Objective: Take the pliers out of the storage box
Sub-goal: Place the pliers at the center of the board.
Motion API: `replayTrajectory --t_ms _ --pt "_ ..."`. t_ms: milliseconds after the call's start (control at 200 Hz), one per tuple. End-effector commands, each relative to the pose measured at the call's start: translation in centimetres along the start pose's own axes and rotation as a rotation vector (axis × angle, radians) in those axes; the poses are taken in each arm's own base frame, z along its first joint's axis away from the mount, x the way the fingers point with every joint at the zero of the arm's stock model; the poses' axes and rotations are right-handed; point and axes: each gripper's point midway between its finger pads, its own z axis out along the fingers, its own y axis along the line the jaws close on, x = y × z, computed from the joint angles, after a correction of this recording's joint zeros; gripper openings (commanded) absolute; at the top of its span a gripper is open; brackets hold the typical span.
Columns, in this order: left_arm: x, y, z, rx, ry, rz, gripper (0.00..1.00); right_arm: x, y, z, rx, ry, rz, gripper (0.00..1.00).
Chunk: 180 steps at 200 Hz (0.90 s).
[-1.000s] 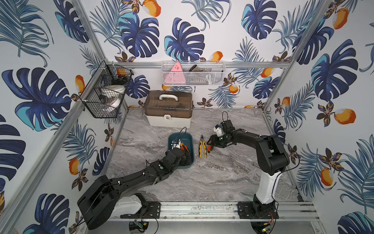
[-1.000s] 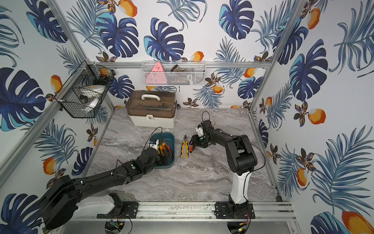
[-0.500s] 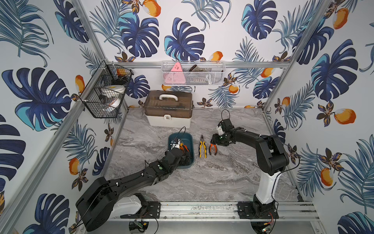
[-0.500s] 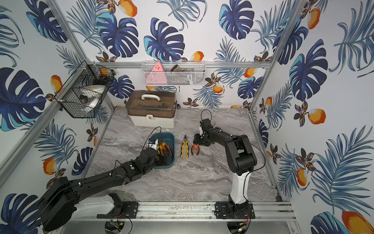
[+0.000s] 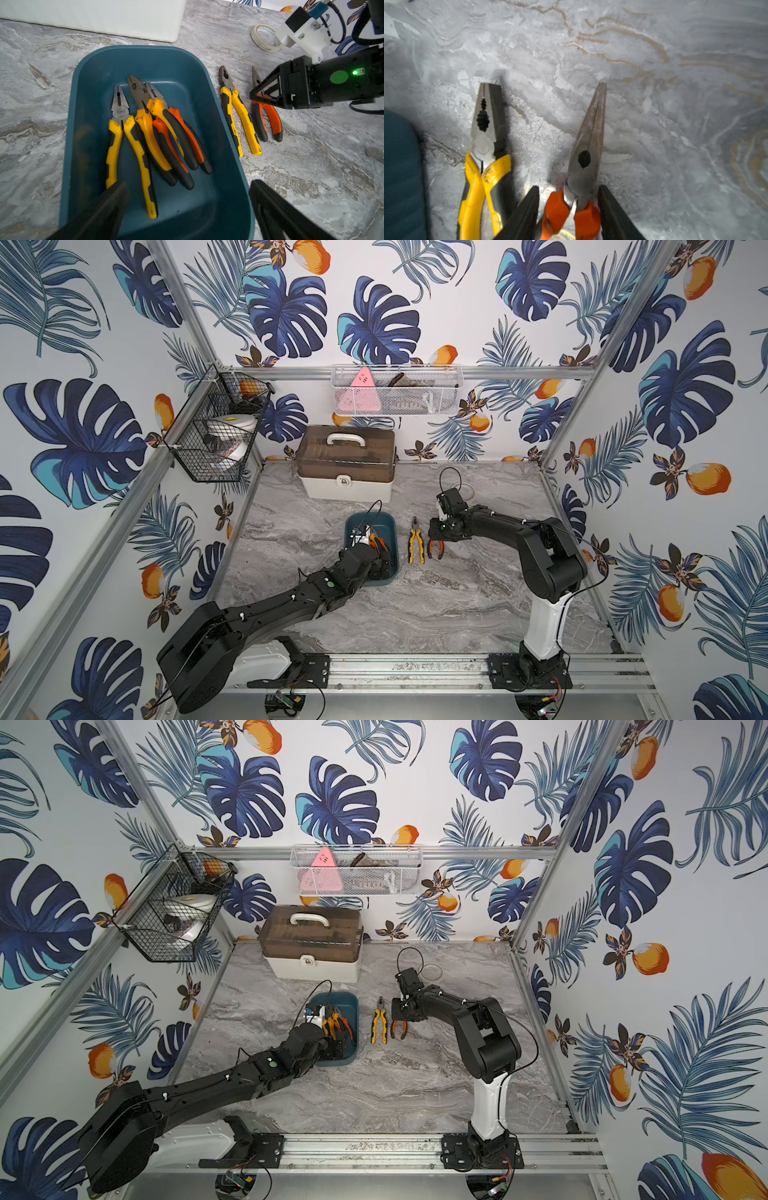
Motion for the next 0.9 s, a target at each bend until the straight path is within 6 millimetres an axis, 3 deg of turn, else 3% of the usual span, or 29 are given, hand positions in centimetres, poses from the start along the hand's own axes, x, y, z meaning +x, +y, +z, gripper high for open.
replayTrajectory --t_ms 0,440,896 --pt "-0.2 0.1 0.0 -0.007 -0.001 0.014 0.99 3.3 -0.7 0.1 0.037 0.119 0.029 0.48" --pt "-0.2 0.1 -0.1 -0.007 -0.004 0.015 0.99 3.0 0.0 0.8 0.072 0.124 -0.050 0.46" --pt "-0.1 0.0 0.1 -0.006 0.004 0.013 0.99 2.9 1.6 -0.1 0.013 0.099 -0.075 0.45"
